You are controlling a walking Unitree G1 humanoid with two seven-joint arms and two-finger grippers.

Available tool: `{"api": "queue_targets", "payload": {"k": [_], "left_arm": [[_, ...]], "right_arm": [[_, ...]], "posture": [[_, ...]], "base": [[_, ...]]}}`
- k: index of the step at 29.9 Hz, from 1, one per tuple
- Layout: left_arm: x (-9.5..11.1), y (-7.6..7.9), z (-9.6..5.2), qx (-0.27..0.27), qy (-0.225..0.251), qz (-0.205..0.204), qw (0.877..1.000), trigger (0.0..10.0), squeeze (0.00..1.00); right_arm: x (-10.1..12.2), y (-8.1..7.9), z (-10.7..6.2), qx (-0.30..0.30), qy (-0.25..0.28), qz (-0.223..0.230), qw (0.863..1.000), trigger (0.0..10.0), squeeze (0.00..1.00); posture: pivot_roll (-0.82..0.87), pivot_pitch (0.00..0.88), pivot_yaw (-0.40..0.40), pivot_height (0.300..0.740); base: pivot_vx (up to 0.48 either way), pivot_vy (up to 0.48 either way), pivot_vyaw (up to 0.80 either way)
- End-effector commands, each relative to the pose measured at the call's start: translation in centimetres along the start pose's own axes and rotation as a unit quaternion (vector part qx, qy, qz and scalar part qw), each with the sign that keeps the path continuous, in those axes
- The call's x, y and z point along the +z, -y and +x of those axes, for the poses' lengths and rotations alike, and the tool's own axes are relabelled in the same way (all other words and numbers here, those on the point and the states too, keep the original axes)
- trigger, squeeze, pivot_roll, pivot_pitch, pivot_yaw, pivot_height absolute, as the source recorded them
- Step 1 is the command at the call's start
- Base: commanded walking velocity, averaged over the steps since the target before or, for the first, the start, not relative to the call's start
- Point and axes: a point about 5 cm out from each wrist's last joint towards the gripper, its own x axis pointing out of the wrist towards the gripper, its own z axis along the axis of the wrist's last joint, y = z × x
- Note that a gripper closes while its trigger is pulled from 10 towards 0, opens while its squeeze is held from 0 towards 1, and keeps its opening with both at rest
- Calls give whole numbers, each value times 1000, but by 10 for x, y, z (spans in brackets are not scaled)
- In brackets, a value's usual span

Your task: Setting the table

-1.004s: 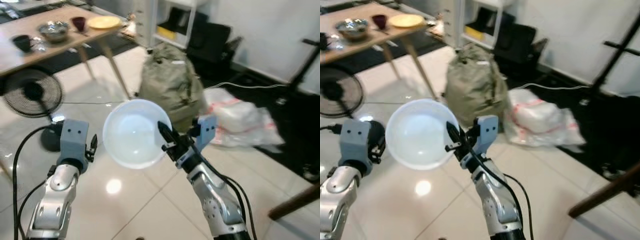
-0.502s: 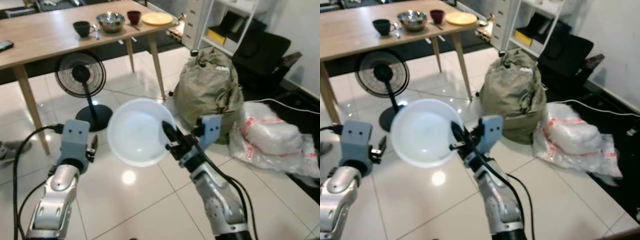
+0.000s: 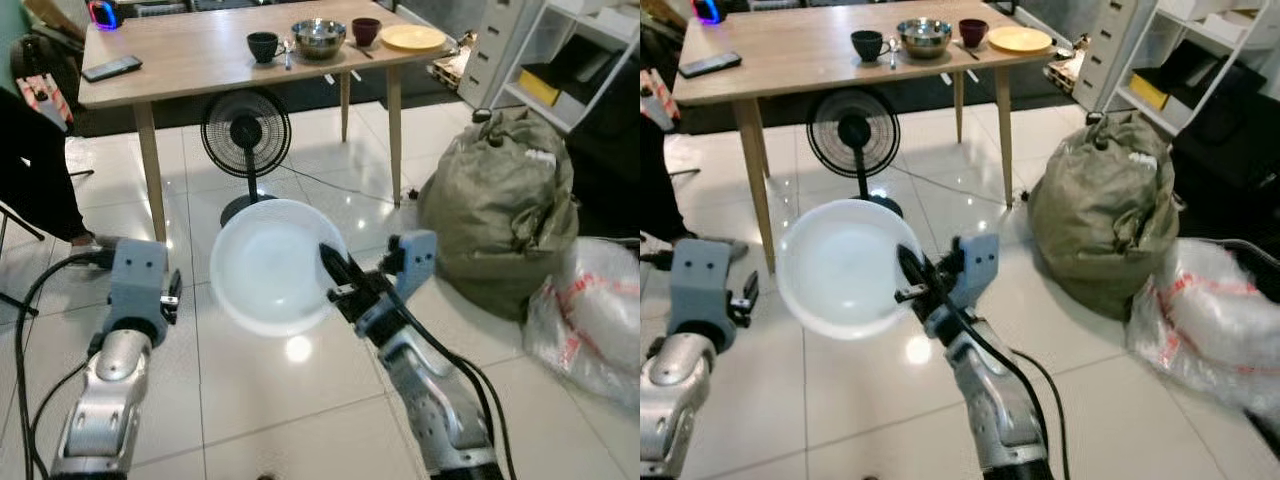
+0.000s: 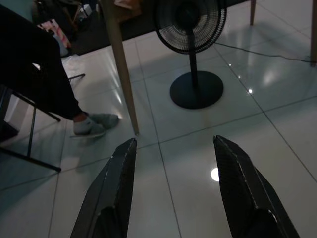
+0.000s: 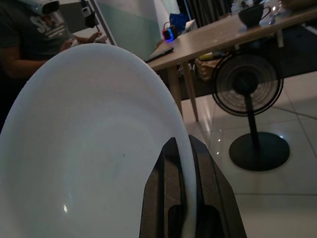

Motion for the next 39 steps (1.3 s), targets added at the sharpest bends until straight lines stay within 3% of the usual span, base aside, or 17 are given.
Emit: {"api": "queue_targets", "payload": {"k": [1,16,31,39], "left_arm": [[-1,-2,0,1,-2,4,1000,10000,0],[-2,-2,0,1,0,6,1000,10000,0],[-2,-3,-1,1,1,10,1000,10000,0],[-1,0,-1,-3,4,5,1000,10000,0]], "right_arm": [[-2,-2,1,-1,0,10,1000,10000,0],[-2,-1,1,1,1,6,1000,10000,0],[-3,-7,2,21,-1,-6,1000,10000,0],[-4,1,4,-7,-5,-3,1000,10000,0]], "posture": [[65,47,49,740],[68,38,47,740],[77,31,45,740],[82,32,39,740]], "base": [[442,0,0],[445,0,0],[451,0,782],[453,0,662]]}}
